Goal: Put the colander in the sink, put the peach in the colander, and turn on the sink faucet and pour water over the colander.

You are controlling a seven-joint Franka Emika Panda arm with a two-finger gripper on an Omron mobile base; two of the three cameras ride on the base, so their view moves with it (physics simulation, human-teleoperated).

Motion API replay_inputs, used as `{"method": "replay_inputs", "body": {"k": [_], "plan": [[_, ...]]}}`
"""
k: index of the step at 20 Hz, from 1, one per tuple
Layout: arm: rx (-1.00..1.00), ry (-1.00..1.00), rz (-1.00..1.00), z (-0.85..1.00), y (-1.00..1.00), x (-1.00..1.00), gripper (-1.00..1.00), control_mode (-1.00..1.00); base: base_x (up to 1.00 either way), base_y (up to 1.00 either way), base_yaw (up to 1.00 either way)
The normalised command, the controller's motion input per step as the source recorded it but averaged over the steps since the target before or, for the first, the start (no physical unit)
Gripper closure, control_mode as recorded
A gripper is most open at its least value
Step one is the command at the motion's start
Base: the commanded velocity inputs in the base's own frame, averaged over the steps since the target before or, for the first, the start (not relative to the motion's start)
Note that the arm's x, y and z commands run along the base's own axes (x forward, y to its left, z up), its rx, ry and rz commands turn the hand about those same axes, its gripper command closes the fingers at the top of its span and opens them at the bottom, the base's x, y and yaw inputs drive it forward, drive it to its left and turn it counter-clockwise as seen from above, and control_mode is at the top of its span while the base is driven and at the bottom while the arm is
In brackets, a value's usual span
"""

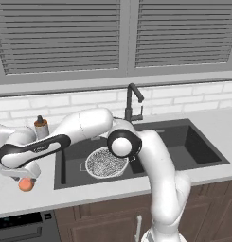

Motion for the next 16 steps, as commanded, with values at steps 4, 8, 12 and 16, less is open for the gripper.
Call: {"method": "replay_inputs", "body": {"k": [4,8,12,16], "plan": [[0.01,0.00,0.00,-0.21,-0.04,0.27,-1.00,-1.00,0.00,0.00,0.00],[0.03,0.00,0.03,-0.27,0.00,0.15,-1.00,-1.00,0.00,0.00,0.00],[0.07,0.00,0.06,-0.20,0.00,0.01,-1.00,-1.00,0.00,0.00,0.00],[0.09,0.00,0.07,-0.09,0.00,0.00,-1.00,-1.00,0.00,0.00,0.00]]}}
